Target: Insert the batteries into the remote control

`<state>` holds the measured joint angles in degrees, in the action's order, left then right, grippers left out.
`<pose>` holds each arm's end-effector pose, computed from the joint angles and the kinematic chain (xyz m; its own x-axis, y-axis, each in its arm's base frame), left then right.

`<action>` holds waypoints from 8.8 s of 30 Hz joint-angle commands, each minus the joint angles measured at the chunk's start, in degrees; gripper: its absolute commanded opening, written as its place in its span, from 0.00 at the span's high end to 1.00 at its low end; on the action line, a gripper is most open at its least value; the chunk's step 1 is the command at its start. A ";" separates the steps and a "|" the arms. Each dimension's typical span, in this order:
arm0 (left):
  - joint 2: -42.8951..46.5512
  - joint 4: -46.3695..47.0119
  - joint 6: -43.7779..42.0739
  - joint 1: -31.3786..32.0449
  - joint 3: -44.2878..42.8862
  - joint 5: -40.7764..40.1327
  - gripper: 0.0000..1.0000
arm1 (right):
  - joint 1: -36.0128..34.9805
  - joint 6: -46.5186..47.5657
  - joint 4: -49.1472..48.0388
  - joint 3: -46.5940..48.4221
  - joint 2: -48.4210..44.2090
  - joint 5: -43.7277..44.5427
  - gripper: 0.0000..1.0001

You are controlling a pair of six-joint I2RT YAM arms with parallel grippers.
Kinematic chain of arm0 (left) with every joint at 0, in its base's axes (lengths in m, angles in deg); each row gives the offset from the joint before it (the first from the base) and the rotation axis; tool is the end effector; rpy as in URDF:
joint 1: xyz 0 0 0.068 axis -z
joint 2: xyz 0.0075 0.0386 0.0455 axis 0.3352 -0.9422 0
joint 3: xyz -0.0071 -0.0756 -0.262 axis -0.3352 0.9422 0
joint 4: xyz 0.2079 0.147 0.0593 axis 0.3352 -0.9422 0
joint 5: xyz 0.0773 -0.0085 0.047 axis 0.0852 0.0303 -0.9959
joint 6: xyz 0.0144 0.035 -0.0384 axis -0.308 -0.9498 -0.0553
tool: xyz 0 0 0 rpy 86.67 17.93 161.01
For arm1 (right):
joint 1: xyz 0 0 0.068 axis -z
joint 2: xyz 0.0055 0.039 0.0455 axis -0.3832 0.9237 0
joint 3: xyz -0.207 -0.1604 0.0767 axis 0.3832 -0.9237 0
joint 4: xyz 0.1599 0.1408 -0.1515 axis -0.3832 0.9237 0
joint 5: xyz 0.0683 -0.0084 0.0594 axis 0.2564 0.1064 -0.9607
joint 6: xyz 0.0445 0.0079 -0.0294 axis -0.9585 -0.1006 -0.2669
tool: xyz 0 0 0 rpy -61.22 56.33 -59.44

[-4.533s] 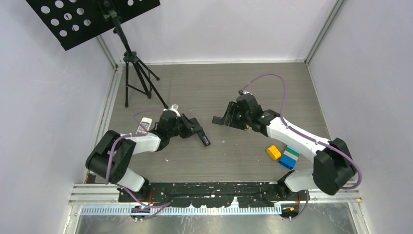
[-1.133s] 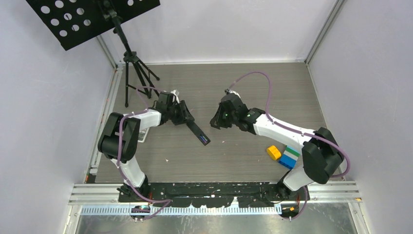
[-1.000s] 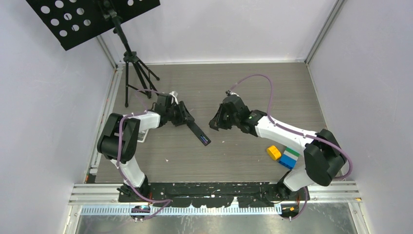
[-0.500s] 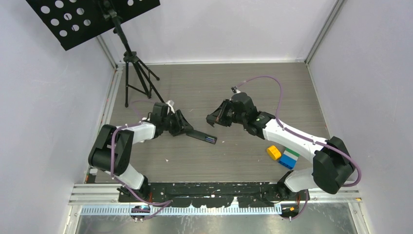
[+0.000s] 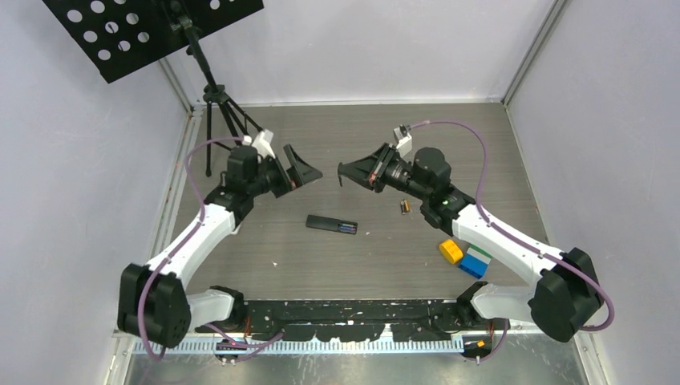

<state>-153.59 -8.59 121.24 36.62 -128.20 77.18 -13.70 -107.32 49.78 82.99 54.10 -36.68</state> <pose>0.2558 -0.0941 0.2597 -0.7627 -0.4384 -0.4754 0.1102 0.6363 -0.7635 0.2270 0.1819 0.3189 -0.8190 0.5056 -0.2714 -0.1877 0.2109 0.9593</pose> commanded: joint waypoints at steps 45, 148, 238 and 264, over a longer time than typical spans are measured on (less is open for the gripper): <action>5.46 42.21 65.41 6.78 -5.93 14.03 0.98 | -0.16 -27.70 -46.22 -1.26 4.80 -2.36 1.00; -17.15 -12.42 -7.87 3.13 1.48 -10.26 0.49 | -1.85 22.86 0.56 -12.63 14.13 7.37 1.00; -20.23 -10.18 -4.21 0.99 0.45 -4.89 0.58 | -2.45 21.53 1.78 -15.63 15.21 16.54 0.51; -21.73 -10.22 -4.98 0.81 0.75 -2.70 0.73 | -2.53 23.52 8.33 -8.42 23.16 16.40 0.81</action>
<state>-174.31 -18.74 117.21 37.78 -127.54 73.66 -16.21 -84.41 57.67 73.68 76.31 -19.96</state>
